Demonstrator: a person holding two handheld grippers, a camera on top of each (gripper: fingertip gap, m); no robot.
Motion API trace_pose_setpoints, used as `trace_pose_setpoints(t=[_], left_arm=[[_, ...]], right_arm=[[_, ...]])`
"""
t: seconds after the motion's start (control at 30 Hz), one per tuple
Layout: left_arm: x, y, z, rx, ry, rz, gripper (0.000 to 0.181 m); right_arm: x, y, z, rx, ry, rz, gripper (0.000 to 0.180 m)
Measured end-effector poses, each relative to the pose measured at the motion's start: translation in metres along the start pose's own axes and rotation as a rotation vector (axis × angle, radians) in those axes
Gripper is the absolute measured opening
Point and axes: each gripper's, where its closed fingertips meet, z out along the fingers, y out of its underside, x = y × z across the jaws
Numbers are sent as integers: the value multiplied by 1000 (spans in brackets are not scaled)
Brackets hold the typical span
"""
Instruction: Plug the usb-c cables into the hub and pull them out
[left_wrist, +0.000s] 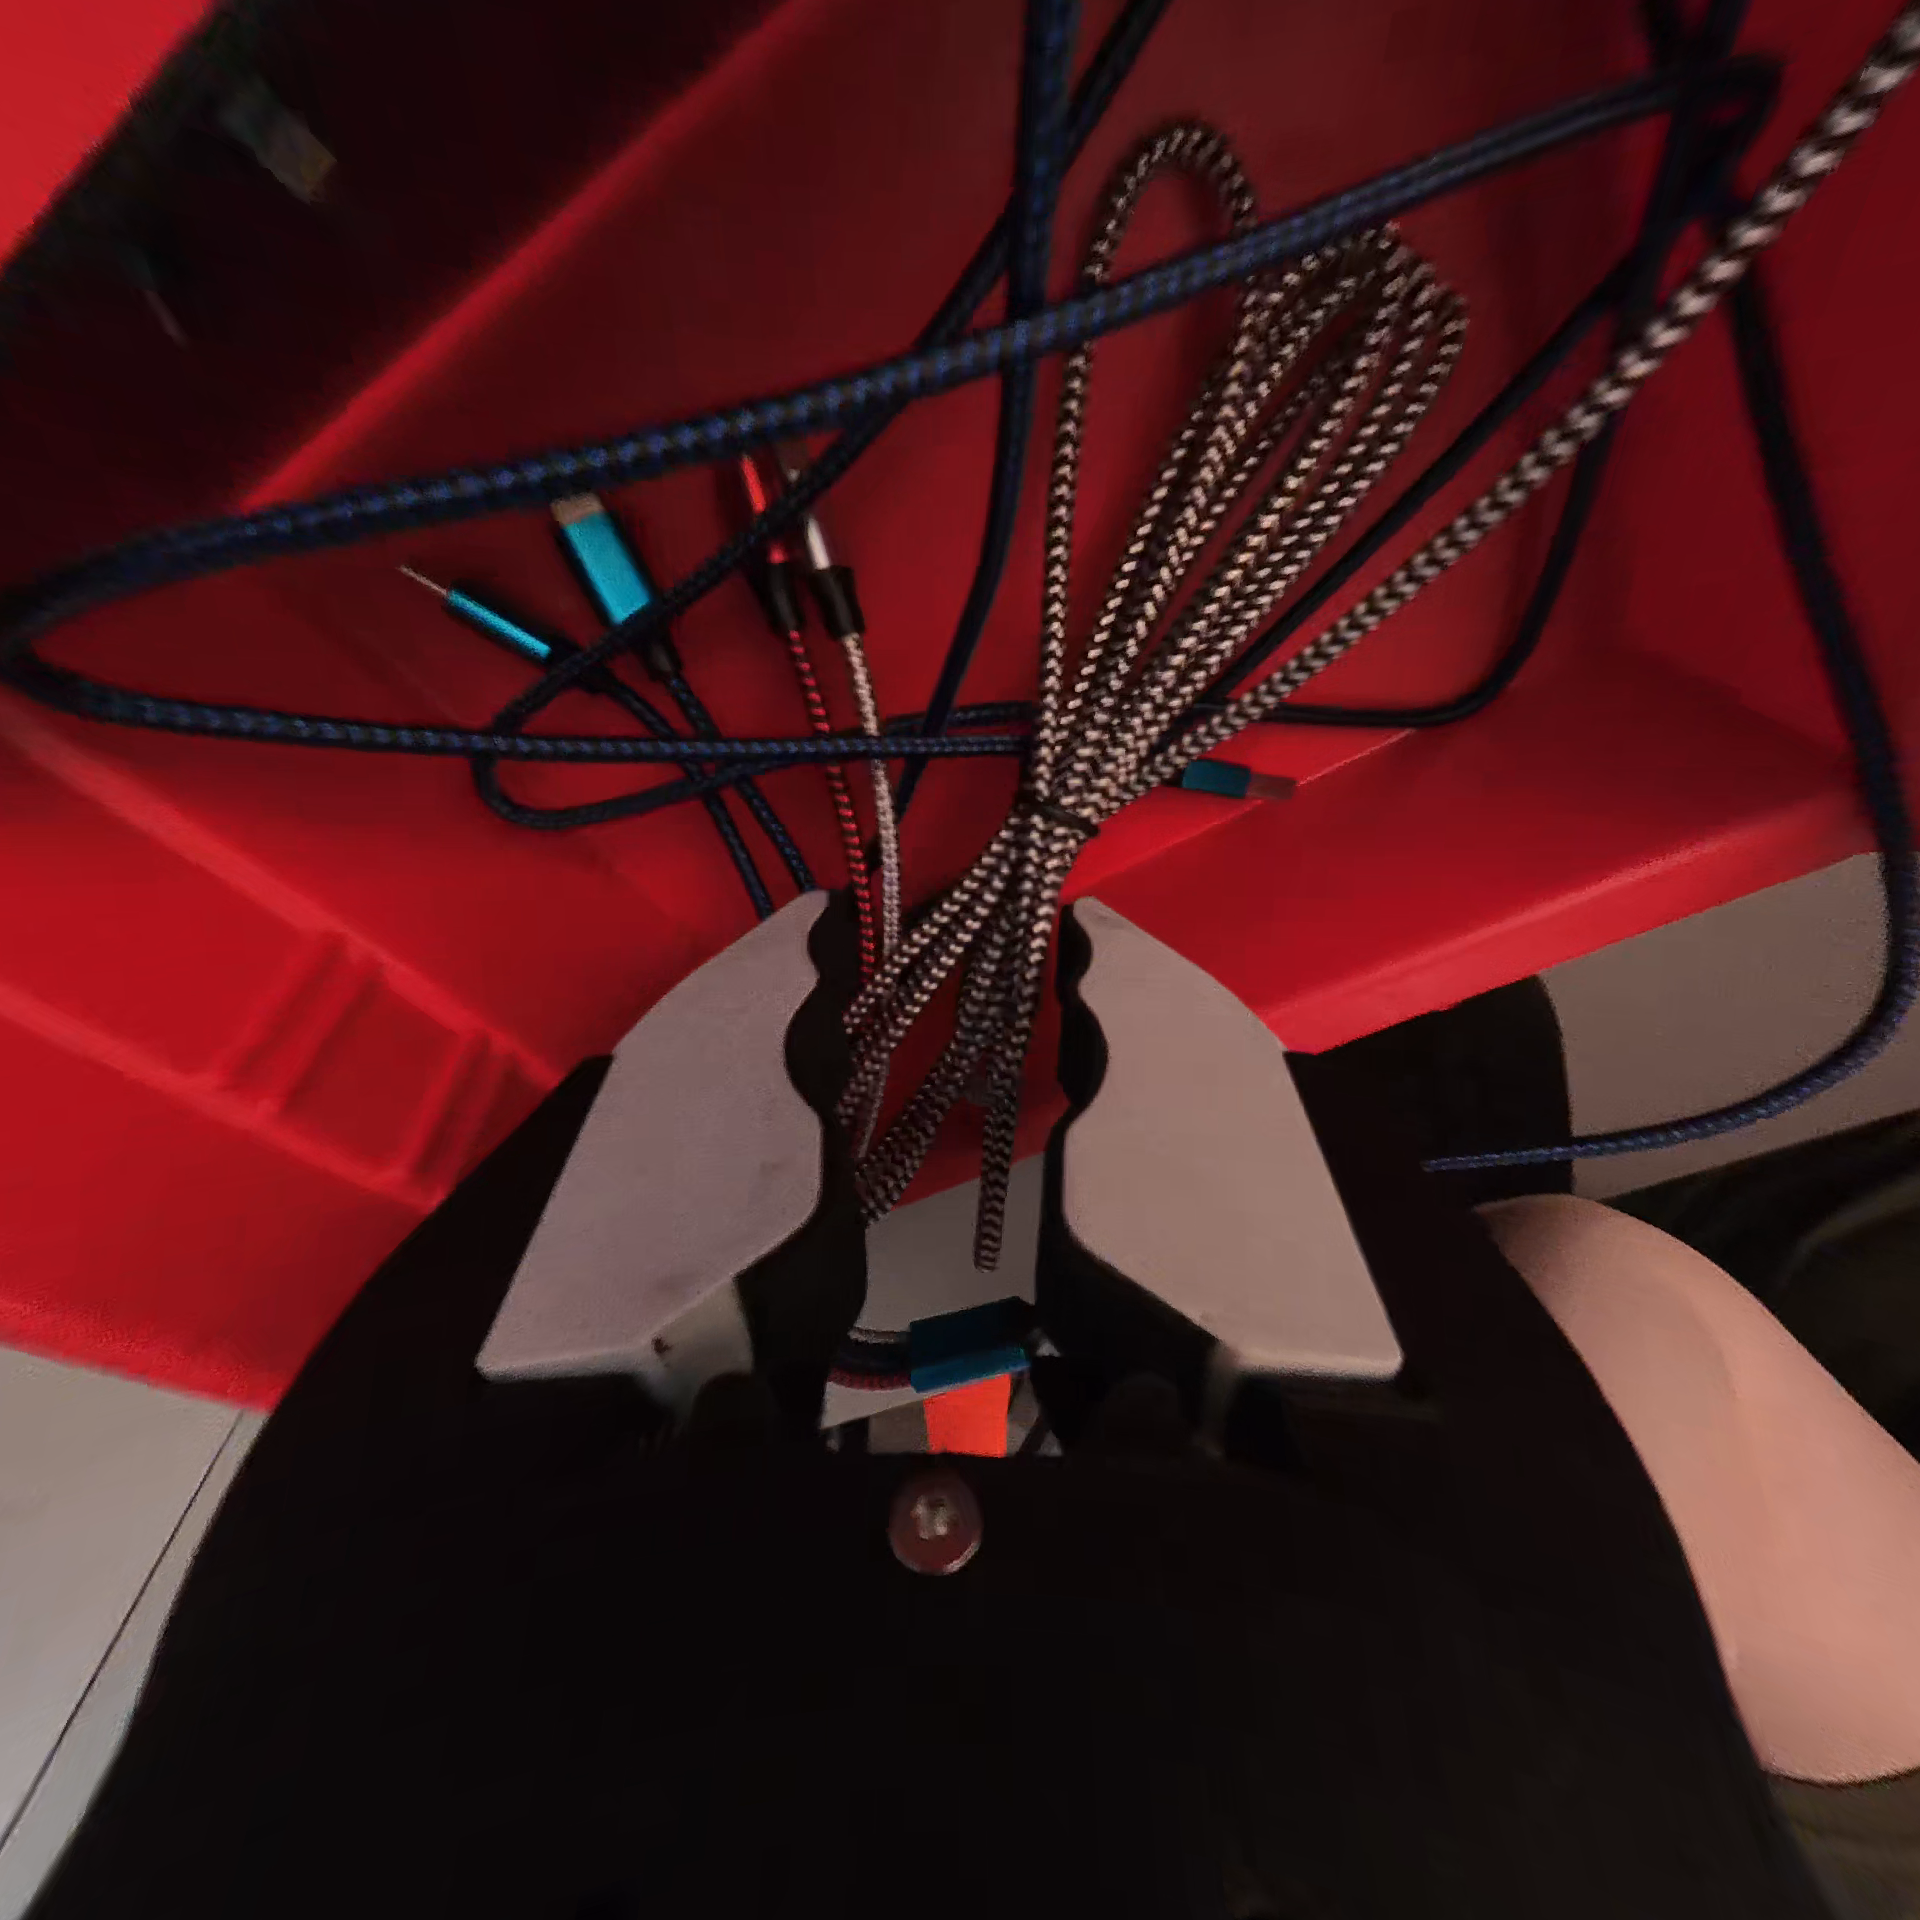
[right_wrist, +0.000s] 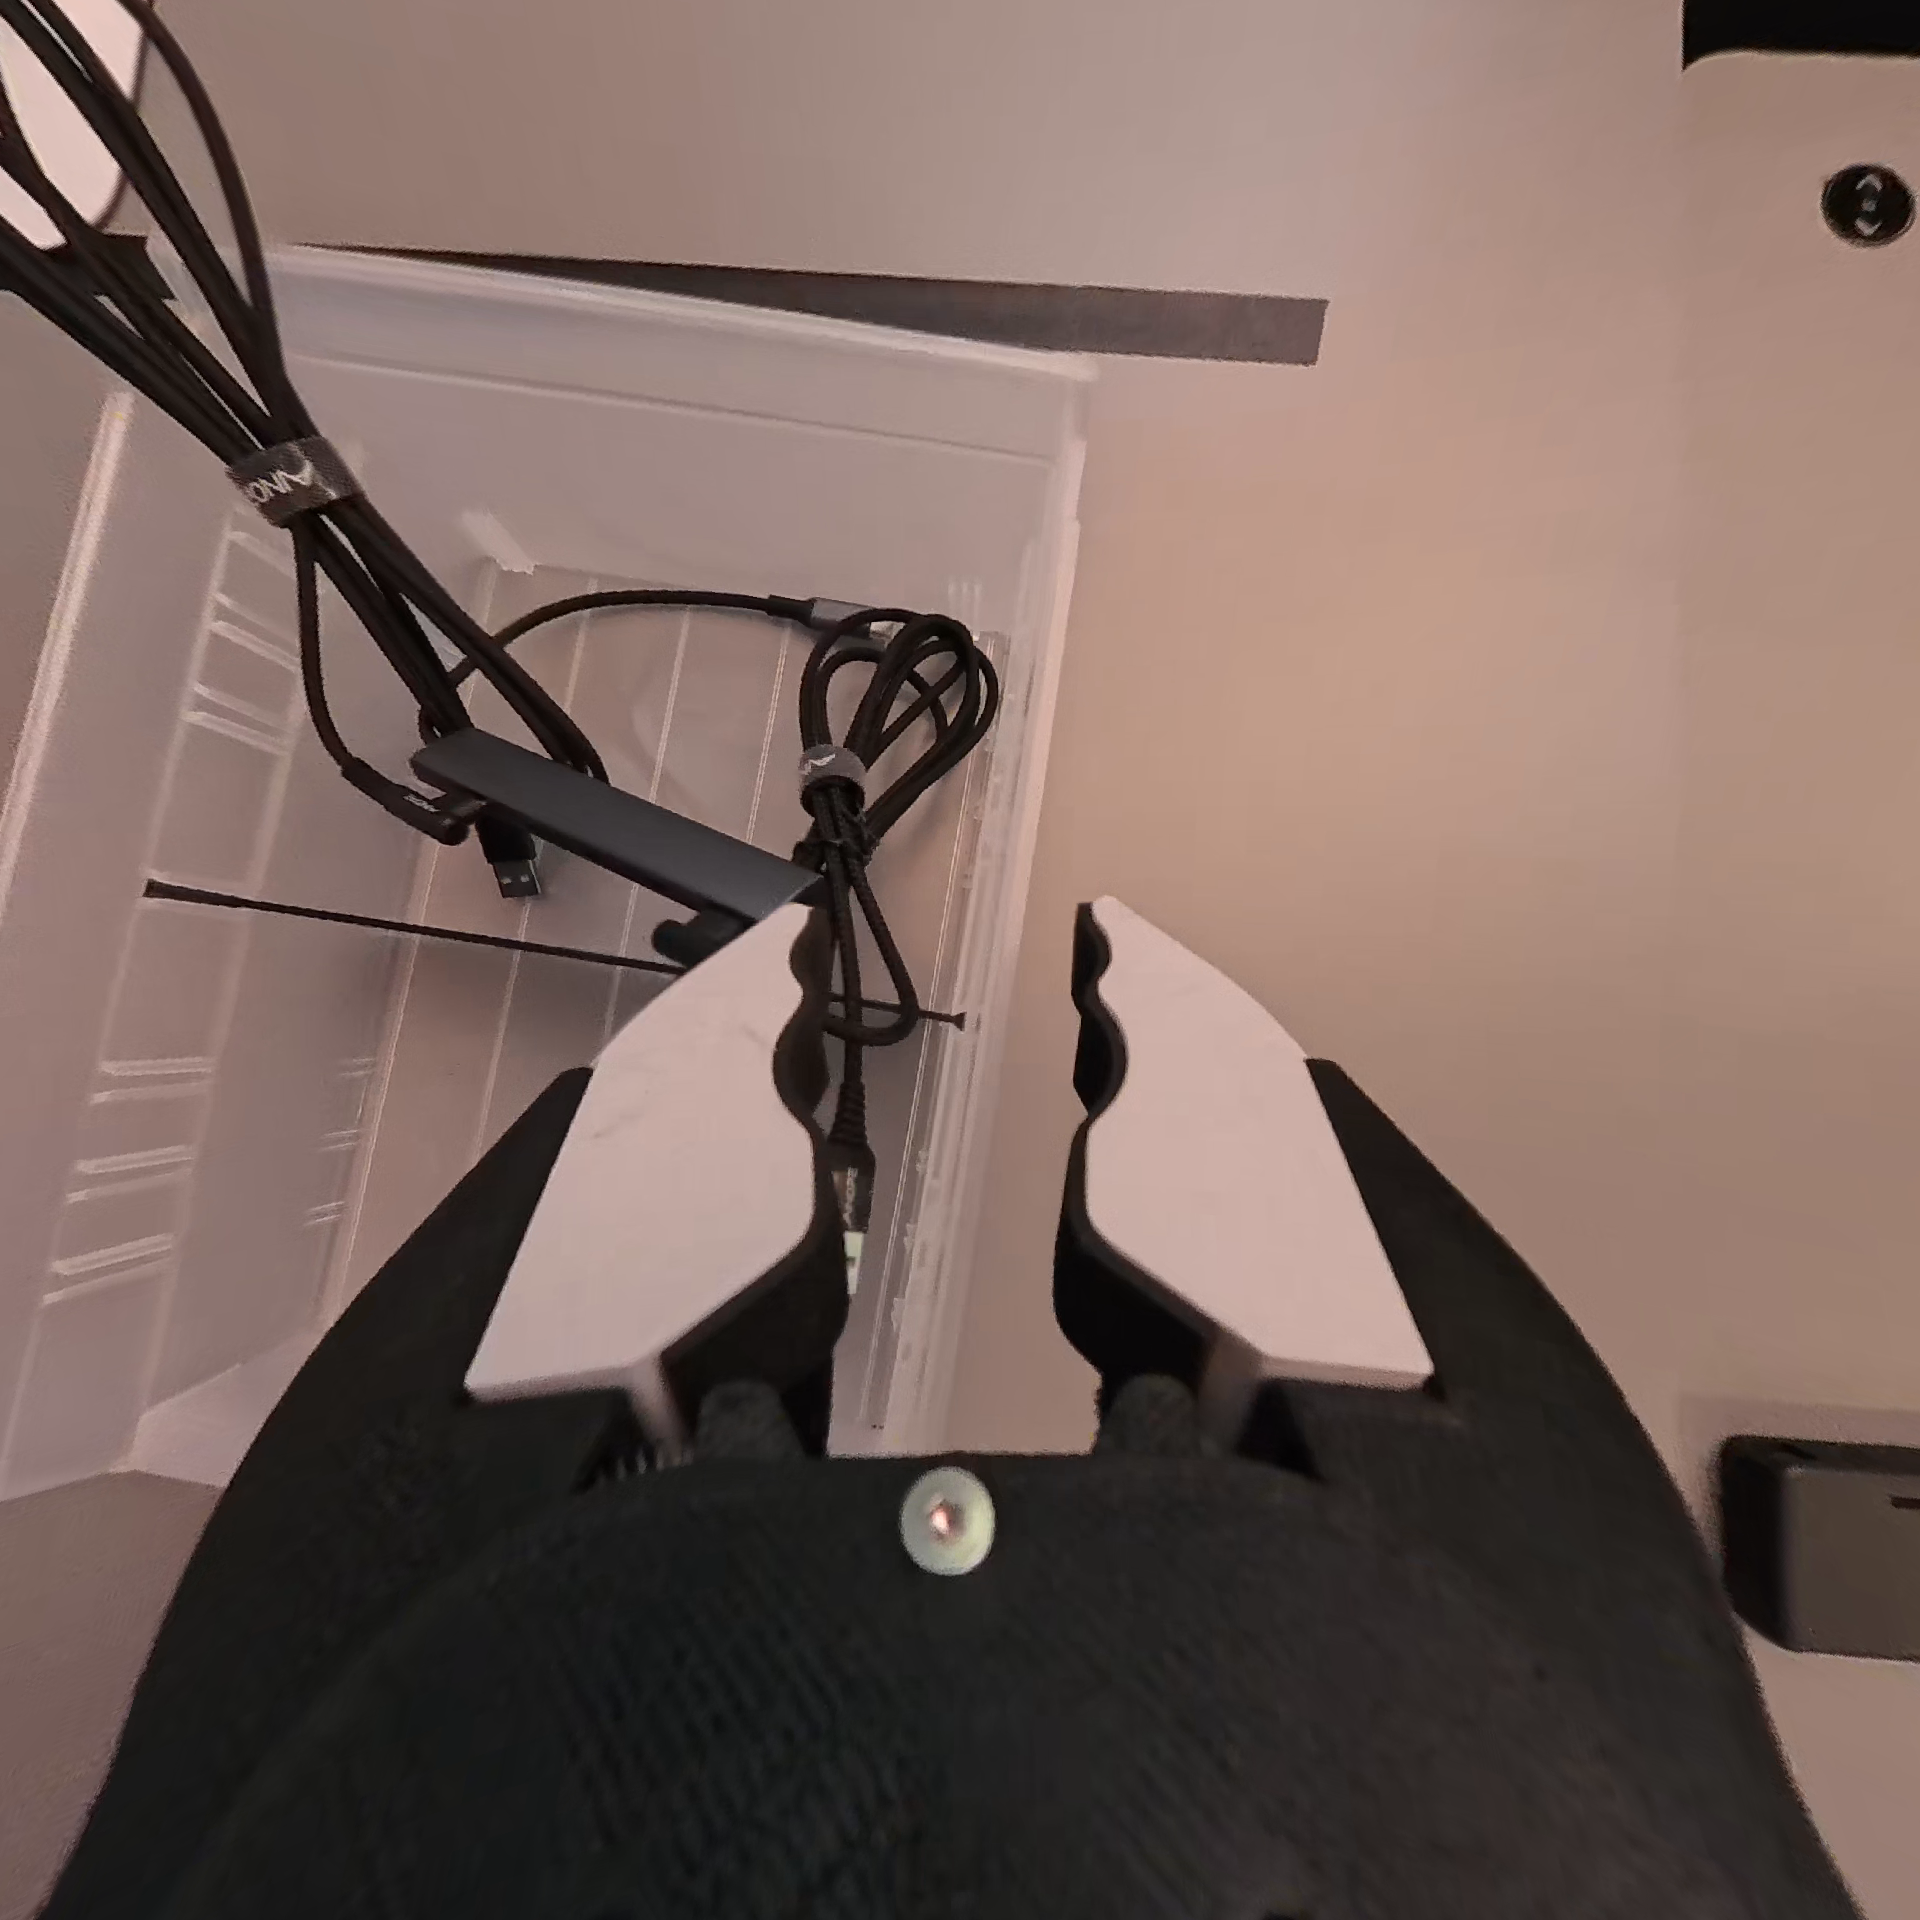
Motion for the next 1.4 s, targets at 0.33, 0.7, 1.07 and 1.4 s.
trace_pose_setpoints(t=[0.33, 0.7, 1.07, 1.4], left_arm=[[0, 8, -27, 38, -60, -6, 17], [-4, 5, -59, 213, -96, -31, 16], [2, -9, -122, 527, -235, -13, 13], [24, -14, -153, 671, -219, -9, 13]], right_arm=[[-4, 2, 5, -26, -6, -27, 45], [-7, 2, 7, -33, -11, -48, 45], [-9, 2, 7, -37, -10, -58, 45], [-10, 0, 5, -30, -6, -63, 45]])
